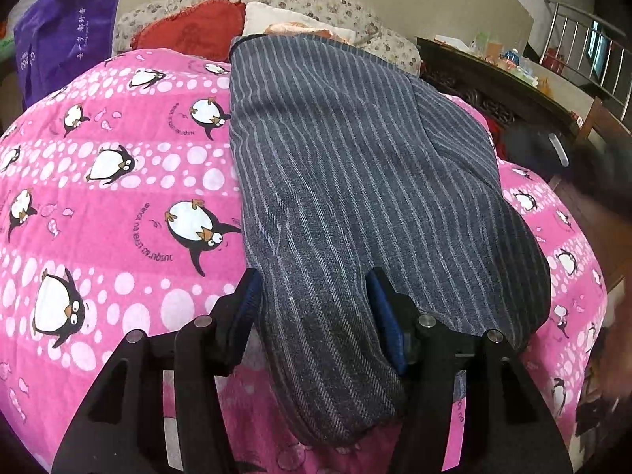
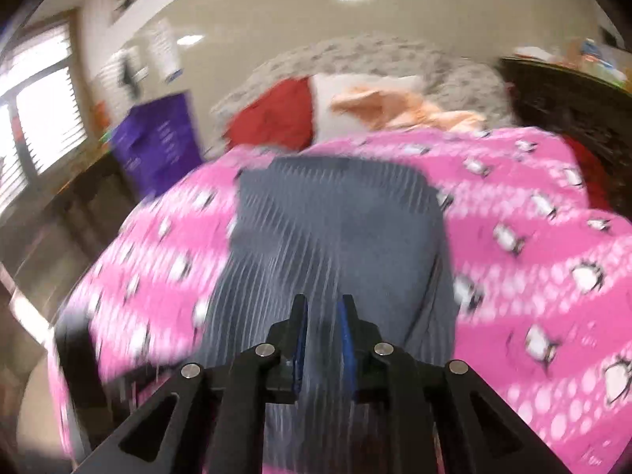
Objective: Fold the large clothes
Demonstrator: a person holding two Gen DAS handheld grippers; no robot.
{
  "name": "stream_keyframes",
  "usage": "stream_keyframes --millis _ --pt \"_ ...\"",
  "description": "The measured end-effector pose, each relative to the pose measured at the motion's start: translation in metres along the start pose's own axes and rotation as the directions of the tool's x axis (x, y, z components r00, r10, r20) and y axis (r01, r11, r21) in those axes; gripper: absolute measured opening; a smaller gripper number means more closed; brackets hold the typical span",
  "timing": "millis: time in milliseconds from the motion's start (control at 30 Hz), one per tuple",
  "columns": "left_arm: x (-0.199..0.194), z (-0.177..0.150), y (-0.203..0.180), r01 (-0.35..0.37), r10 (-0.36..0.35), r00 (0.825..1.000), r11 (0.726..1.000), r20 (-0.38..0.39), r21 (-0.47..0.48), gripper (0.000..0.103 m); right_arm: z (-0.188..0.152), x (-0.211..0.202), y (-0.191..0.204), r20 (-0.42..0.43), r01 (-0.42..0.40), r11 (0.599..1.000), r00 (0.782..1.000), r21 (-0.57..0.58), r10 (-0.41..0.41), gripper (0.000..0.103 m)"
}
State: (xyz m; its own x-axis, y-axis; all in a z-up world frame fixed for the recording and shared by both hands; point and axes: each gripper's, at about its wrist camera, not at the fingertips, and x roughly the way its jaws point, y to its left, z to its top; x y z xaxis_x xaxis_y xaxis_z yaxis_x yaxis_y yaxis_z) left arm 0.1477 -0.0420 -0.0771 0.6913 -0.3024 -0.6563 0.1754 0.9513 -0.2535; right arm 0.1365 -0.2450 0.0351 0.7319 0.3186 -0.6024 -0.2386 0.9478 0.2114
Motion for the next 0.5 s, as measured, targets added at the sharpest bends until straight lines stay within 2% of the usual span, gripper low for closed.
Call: stream_keyframes --millis 133,200,300,367,500 --pt "-0.001 -0.001 0.002 0.013 -0.013 1.000 1.000 0.004 -0.011 0.055 0.039 0.052 -0.004 0.002 0.019 0.996 1.000 0.091 -0.019 0.017" --pt "-0.002 -0.002 0.004 0.021 -0.020 1.000 1.000 0.006 -0.020 0.056 0.047 0.090 -0.017 -0.042 0.025 0.988 0.999 0.152 -0.019 0.017" --pt "-0.001 -0.002 0.007 0.040 -0.039 0.999 0.999 0.003 -0.038 0.058 0.049 0.128 -0.033 -0.086 0.048 0.992 0.996 0.120 -0.038 0.017" --pt "0.001 -0.001 0.007 0.047 -0.047 0.999 0.998 -0.004 -0.045 0.060 0.045 0.146 -0.048 -0.105 -0.004 0.990 0.994 0.142 0.019 0.014" --pt "0.006 0.000 0.010 0.056 -0.057 0.998 0.996 -0.016 -0.064 0.063 0.041 0.164 -0.057 -0.123 -0.047 0.987 0.990 0.153 0.066 0.014"
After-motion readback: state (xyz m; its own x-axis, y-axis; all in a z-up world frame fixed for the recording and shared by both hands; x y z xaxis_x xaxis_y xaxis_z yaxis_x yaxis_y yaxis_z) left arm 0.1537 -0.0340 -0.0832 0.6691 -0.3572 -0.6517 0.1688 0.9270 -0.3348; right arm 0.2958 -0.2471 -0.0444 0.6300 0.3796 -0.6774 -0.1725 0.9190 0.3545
